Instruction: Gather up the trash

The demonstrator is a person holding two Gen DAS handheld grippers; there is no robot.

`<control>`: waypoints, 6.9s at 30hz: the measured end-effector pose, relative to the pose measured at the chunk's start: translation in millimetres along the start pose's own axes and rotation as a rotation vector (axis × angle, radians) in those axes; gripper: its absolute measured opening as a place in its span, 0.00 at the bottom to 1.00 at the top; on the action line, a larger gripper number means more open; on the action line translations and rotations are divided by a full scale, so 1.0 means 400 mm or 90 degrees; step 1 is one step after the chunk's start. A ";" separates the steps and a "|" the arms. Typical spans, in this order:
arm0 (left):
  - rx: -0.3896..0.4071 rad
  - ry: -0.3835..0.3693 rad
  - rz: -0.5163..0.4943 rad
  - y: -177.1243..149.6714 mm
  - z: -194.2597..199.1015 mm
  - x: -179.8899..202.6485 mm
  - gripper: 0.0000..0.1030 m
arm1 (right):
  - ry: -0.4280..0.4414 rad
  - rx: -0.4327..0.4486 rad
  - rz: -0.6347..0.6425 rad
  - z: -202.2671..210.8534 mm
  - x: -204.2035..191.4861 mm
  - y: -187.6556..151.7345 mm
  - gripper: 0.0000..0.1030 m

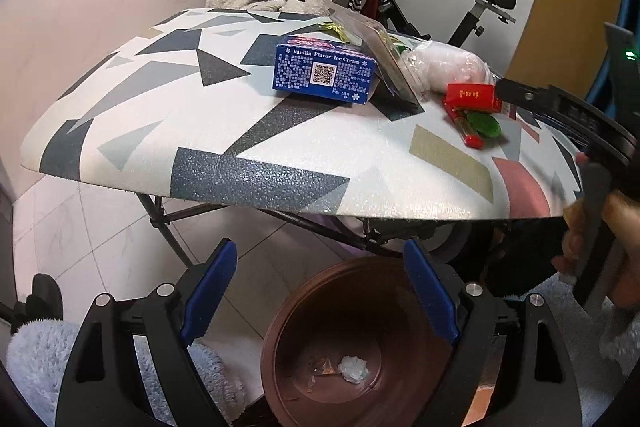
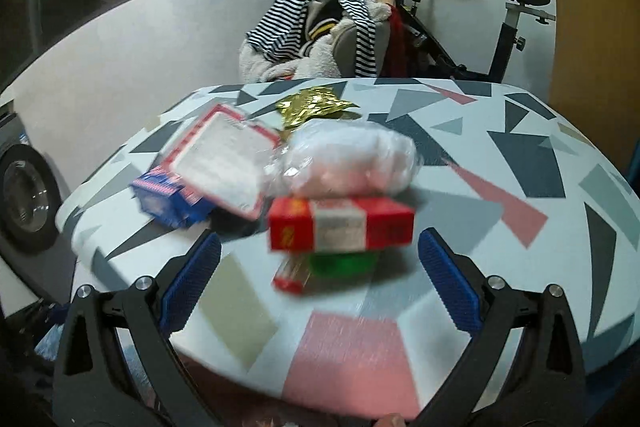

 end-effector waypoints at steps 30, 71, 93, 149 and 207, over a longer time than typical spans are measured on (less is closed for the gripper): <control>0.028 -0.045 0.036 0.172 -0.021 -0.002 0.90 | 0.024 0.044 -0.011 0.043 0.032 0.055 0.86; 0.049 0.087 -0.047 0.404 -0.120 -0.075 0.76 | 0.046 0.043 -0.006 0.098 0.013 0.064 0.86; 0.068 -0.001 -0.100 0.292 0.061 -0.060 0.76 | 0.061 0.029 0.002 0.142 -0.034 0.021 0.86; 0.082 -0.056 -0.050 0.049 0.111 -0.084 0.91 | 0.118 -0.093 0.138 0.160 -0.212 -0.248 0.86; 0.081 -0.012 -0.008 0.071 0.082 -0.123 0.94 | 0.059 -0.114 0.060 0.089 -0.166 -0.227 0.94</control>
Point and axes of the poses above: each gripper's, at about its wrist camera, not at the fingertips, and z roughly against the way its jaws point, x to its right, y to its top, the point moved 5 cm from there along -z, roughly the way its jaws point, and after that the axes turned 7 degrees about y, right-handed, at the moved point
